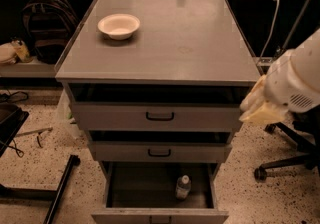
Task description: Pick blue plastic bottle from bottom drawer and place on counter
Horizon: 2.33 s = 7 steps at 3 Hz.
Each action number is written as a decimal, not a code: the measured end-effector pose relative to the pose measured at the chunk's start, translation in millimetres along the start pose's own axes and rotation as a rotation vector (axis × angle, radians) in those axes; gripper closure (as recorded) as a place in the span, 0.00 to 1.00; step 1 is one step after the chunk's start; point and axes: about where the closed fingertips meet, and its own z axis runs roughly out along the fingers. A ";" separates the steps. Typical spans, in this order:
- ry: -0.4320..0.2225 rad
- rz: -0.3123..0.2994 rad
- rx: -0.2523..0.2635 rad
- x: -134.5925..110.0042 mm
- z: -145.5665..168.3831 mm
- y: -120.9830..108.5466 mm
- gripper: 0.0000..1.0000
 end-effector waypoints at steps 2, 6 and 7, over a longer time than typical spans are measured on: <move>-0.196 0.015 -0.121 10.8 159.5 40.9 1.00; -0.310 -0.014 -0.132 78.7 339.0 40.1 1.00; -0.383 -0.009 -0.163 108.5 389.8 25.5 1.00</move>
Offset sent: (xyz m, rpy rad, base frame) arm 0.0032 0.0639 -0.2494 0.3679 0.1025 0.1251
